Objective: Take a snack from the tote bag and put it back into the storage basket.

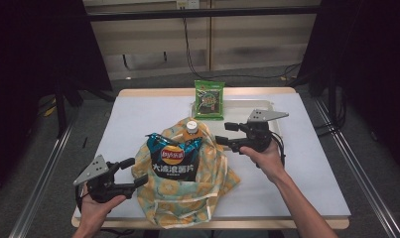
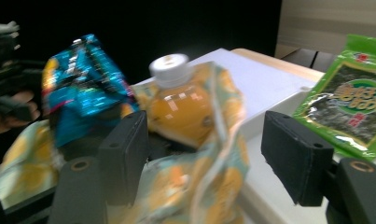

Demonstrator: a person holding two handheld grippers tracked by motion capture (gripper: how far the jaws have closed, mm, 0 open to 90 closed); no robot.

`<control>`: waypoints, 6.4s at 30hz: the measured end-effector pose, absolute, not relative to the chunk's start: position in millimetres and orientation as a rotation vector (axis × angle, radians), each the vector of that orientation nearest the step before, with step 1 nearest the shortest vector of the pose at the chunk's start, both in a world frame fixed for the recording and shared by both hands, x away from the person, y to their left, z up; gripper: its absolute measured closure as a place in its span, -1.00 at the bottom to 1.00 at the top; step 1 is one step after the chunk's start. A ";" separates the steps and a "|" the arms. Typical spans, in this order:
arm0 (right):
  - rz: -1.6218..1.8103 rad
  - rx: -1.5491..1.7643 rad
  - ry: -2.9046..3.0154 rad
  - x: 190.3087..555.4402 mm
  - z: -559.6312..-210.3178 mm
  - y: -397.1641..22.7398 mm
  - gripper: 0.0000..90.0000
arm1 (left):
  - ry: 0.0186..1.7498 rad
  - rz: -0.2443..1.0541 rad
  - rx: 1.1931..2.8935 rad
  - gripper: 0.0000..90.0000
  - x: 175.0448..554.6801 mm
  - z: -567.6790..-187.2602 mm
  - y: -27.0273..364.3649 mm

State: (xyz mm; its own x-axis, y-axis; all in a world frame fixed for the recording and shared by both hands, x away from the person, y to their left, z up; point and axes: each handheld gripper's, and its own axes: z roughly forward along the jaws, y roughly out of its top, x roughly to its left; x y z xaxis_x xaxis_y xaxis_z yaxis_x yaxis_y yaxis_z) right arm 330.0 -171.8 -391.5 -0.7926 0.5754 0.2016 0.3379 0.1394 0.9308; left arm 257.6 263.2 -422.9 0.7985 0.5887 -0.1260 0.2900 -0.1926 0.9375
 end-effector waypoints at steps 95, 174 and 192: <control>2.018 0.652 2.270 294.3 -358.7 -85.1 0.91 | 0.599 0.222 1.875 -0.43 263.2 -434.8 243.1; 2.082 0.668 1.922 298.1 -258.7 -182.4 0.94 | 0.599 0.215 1.833 0.25 257.5 -428.7 249.8; 2.010 0.768 1.823 316.9 -249.6 -228.6 0.94 | 0.621 0.224 1.833 -0.22 261.0 -432.1 249.8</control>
